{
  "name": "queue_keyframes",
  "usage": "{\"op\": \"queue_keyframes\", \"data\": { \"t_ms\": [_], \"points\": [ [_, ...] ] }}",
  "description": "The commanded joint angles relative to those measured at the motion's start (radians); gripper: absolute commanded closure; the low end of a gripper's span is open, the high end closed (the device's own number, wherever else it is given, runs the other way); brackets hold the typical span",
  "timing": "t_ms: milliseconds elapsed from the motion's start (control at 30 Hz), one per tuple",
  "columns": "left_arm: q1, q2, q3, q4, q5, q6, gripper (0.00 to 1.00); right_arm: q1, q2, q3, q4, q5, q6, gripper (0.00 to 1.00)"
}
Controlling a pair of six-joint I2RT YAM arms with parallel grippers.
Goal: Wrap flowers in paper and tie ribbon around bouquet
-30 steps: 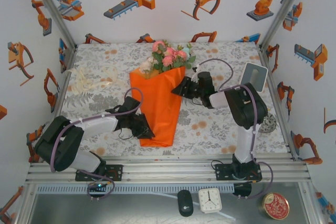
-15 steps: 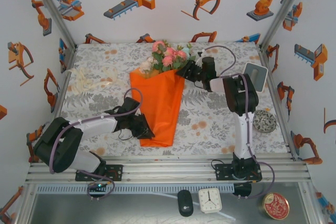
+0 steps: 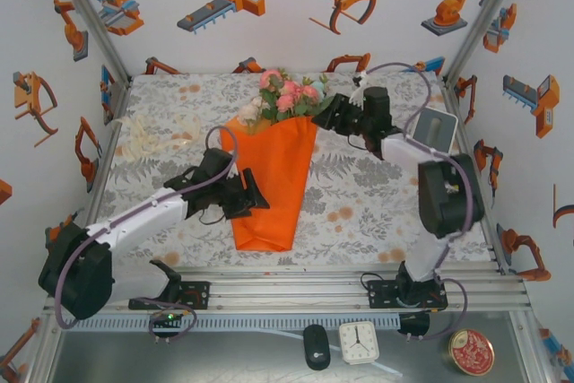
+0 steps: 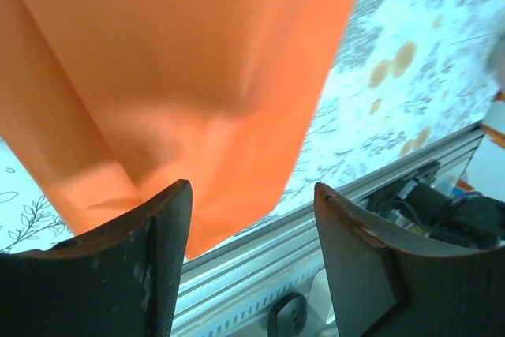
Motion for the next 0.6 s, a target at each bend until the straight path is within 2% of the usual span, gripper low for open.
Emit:
{"op": "queue_keyframes", "data": {
  "t_ms": [0, 133, 267, 367, 467, 567],
  "points": [
    [0.039, -0.044, 0.060, -0.144, -0.104, 0.072, 0.36, 0.064, -0.178, -0.167, -0.100, 0.088, -0.052, 0.47],
    [0.142, -0.055, 0.085, -0.167, -0.111, 0.073, 0.33, 0.175, -0.358, -0.286, -0.221, 0.187, -0.039, 0.47],
    [0.211, -0.028, 0.101, -0.139, -0.114, 0.104, 0.32, 0.358, -0.445, -0.347, -0.329, 0.343, -0.017, 0.47],
    [0.234, 0.033, 0.134, -0.154, -0.136, 0.149, 0.31, 0.504, -0.437, -0.379, -0.332, 0.433, 0.040, 0.47],
    [0.256, 0.082, 0.140, -0.162, -0.172, 0.178, 0.31, 0.655, -0.363, -0.364, -0.351, 0.529, 0.041, 0.47],
    [0.279, 0.101, 0.116, -0.136, -0.197, 0.194, 0.31, 0.729, -0.275, -0.330, -0.368, 0.562, 0.055, 0.47]
  ]
}}
